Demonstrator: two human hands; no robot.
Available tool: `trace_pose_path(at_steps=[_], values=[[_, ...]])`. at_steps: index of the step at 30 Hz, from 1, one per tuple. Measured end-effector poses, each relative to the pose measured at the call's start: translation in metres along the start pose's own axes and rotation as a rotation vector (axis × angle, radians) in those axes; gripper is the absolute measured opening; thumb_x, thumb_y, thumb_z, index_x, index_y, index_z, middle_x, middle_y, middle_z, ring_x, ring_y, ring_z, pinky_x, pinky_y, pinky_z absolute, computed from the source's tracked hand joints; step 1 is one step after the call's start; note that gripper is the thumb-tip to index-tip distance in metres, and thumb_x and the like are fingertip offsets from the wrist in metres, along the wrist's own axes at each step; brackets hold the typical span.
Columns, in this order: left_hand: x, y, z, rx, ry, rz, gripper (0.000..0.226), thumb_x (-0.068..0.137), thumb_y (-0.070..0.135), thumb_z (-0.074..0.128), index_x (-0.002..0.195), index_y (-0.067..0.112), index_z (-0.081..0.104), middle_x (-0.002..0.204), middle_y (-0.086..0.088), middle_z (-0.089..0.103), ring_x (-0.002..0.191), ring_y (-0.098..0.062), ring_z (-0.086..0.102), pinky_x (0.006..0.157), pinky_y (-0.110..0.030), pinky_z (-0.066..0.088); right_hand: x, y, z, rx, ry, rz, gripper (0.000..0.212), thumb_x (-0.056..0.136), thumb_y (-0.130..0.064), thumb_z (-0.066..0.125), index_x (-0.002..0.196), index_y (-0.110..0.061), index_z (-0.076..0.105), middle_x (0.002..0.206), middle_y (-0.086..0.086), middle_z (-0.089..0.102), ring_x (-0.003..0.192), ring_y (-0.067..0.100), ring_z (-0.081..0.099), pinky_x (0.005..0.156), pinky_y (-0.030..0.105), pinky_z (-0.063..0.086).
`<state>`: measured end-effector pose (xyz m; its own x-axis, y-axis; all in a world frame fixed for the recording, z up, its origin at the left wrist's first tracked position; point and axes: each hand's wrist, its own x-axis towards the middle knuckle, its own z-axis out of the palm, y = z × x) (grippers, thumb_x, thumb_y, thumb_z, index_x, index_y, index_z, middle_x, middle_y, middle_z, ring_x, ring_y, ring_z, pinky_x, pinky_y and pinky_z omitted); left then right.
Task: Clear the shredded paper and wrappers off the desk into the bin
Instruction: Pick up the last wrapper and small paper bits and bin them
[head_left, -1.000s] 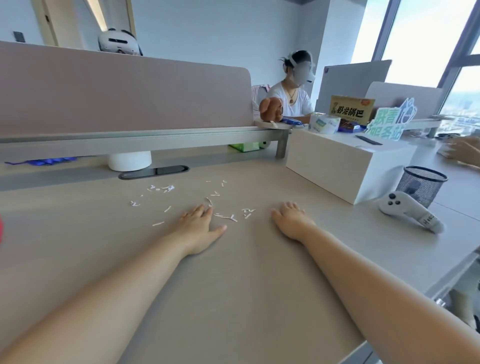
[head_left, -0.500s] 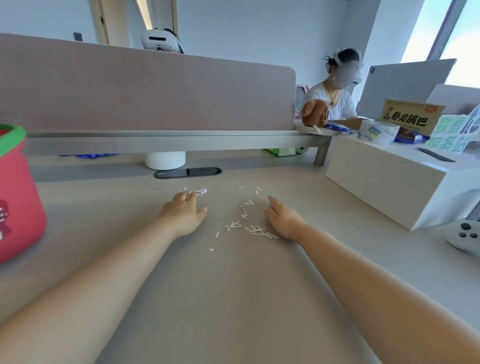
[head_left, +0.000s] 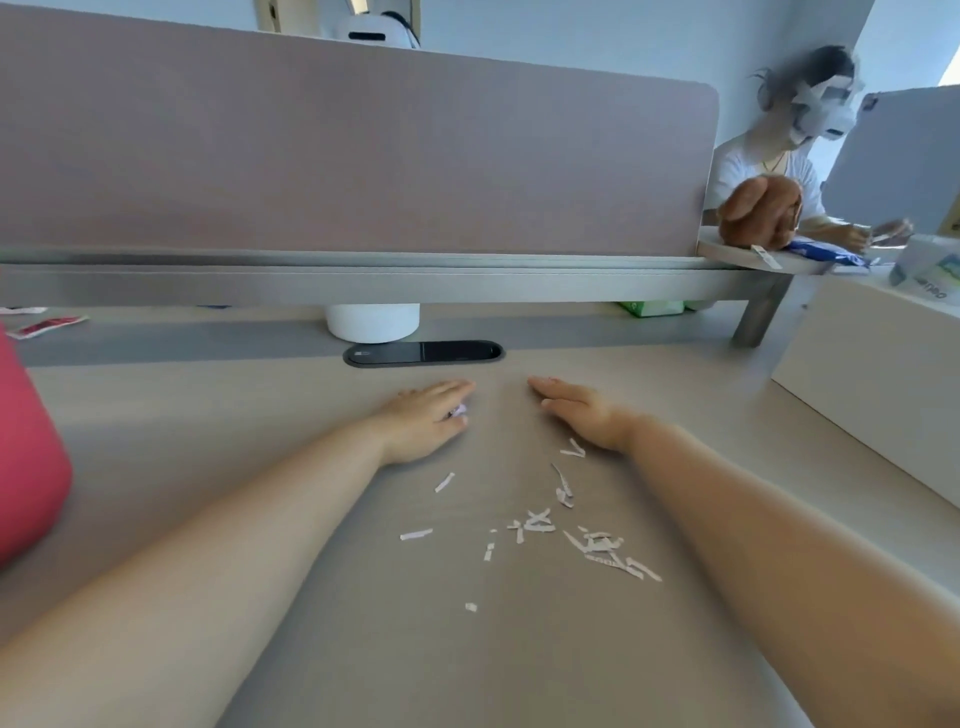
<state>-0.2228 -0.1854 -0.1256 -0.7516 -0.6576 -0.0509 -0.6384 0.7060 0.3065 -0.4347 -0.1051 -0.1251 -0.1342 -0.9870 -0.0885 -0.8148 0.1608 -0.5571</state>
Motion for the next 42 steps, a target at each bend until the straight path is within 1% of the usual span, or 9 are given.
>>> trace_pose_path(at_steps=[10,18,20,23,26,31,37,40,42], values=[[-0.056,0.017,0.007,-0.105,-0.081,0.202,0.044,0.098,0.009,0.033,0.142,0.016,0.034,0.154,0.004,0.025,0.144,-0.007,0.016,0.107,-0.009,0.006,-0.083,-0.016,0.017,0.056,-0.187,-0.18,0.039,0.098,-0.017,0.034,0.136,-0.015,0.041,0.151,-0.005,0.028,0.137,0.0,0.018,0.111,0.013,0.004],[-0.124,0.048,0.018,-0.266,-0.103,0.193,0.046,0.095,0.005,0.035,0.139,0.018,0.039,0.151,0.005,0.033,0.141,-0.008,0.026,0.112,-0.016,0.015,-0.156,-0.031,0.034,0.084,-0.22,-0.175,0.039,0.098,-0.019,0.033,0.135,-0.014,0.042,0.149,-0.002,0.03,0.142,0.012,0.022,0.114,0.017,0.01],[-0.14,0.053,0.016,-0.398,-0.104,0.165,0.047,0.095,0.008,0.038,0.14,0.023,0.037,0.149,0.007,0.037,0.138,-0.01,0.034,0.114,-0.023,0.023,-0.171,-0.035,0.035,0.247,-0.168,-0.123,0.037,0.097,-0.01,0.035,0.133,-0.014,0.045,0.147,0.011,0.037,0.137,0.021,0.036,0.113,0.027,0.025],[-0.157,0.053,0.005,-0.457,-0.024,0.081,0.052,0.095,0.021,0.043,0.144,0.028,0.025,0.154,0.009,0.025,0.139,-0.012,0.03,0.115,-0.028,0.023,-0.187,-0.035,0.031,0.462,0.084,-0.036,0.036,0.097,-0.011,0.037,0.131,-0.015,0.047,0.137,0.01,0.051,0.126,0.016,0.047,0.1,0.017,0.036],[-0.169,0.043,0.005,-0.102,0.004,-0.063,0.067,0.095,0.042,0.037,0.149,0.016,0.005,0.159,0.001,0.002,0.147,-0.015,0.006,0.119,-0.03,0.009,-0.198,-0.029,0.03,0.091,0.272,0.048,0.04,0.098,-0.022,0.037,0.136,-0.013,0.04,0.147,0.005,0.039,0.137,0.019,0.034,0.109,0.022,0.022],[-0.174,0.056,0.03,0.148,-0.143,-0.088,0.071,0.096,0.049,0.024,0.147,0.013,-0.01,0.158,-0.006,-0.013,0.146,-0.017,-0.013,0.12,-0.039,-0.005,-0.2,-0.042,0.06,-0.446,-0.038,0.125,0.066,0.096,-0.046,0.022,0.147,-0.014,-0.006,0.158,0.003,-0.008,0.146,0.016,-0.007,0.119,0.034,-0.002],[-0.137,0.076,0.033,0.099,-0.083,-0.01,0.065,0.097,0.037,0.025,0.148,0.012,-0.007,0.159,-0.006,-0.007,0.147,-0.017,-0.006,0.119,-0.033,-0.002,-0.167,-0.067,0.063,-0.363,-0.075,-0.002,0.062,0.097,-0.032,0.027,0.146,-0.015,-0.006,0.158,0.002,-0.007,0.145,0.012,-0.007,0.117,0.03,-0.004],[-0.137,0.068,0.023,-0.108,-0.065,0.117,0.072,0.094,0.037,0.042,0.149,0.016,0.0,0.159,-0.001,0.003,0.146,-0.013,0.005,0.115,-0.022,0.006,-0.167,-0.059,0.049,-0.072,-0.078,-0.074,0.068,0.093,-0.026,0.046,0.147,-0.019,0.005,0.158,-0.002,0.005,0.145,0.01,0.004,0.111,0.017,0.003],[-0.14,0.055,0.017,-0.053,-0.02,0.171,0.078,0.088,0.048,0.051,0.149,0.022,0.008,0.156,0.003,0.015,0.144,-0.014,0.013,0.113,-0.023,0.014,-0.171,-0.045,0.038,-0.112,0.004,-0.11,0.078,0.084,-0.039,0.061,0.146,-0.021,0.016,0.155,-0.003,0.017,0.142,0.012,0.017,0.112,0.018,0.011]])
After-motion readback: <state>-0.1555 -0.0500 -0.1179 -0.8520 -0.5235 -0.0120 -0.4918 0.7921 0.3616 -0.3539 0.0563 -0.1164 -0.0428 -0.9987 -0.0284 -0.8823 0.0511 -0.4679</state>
